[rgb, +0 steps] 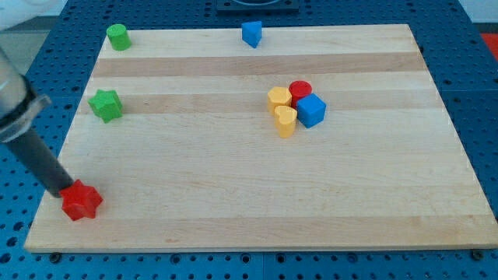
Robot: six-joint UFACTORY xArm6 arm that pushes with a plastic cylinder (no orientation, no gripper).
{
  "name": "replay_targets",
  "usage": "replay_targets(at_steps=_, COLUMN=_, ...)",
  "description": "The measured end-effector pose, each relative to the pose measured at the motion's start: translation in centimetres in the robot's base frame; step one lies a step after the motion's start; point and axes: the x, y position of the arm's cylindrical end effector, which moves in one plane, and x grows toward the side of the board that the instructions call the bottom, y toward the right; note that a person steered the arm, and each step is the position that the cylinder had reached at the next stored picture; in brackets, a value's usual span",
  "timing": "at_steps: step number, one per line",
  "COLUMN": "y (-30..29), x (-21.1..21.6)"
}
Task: Move the red star to the left of the yellow heart
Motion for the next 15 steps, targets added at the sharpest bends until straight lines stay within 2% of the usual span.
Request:
replay_targets(at_steps=1, y=-1.8, x=0.4)
replay_targets(at_steps=3, y=-0.3, x=6.4)
replay_targets(at_steps=4, y=1.0, x=6.2)
replay_targets(at_steps=6, y=1.8, x=3.1)
replay_targets(at_steps=10, y=9.8, x=1.6)
replay_targets(at_steps=12, y=12.7, x=-2.6)
replay_targets(at_steps=15, y=20.6, x=-7.9)
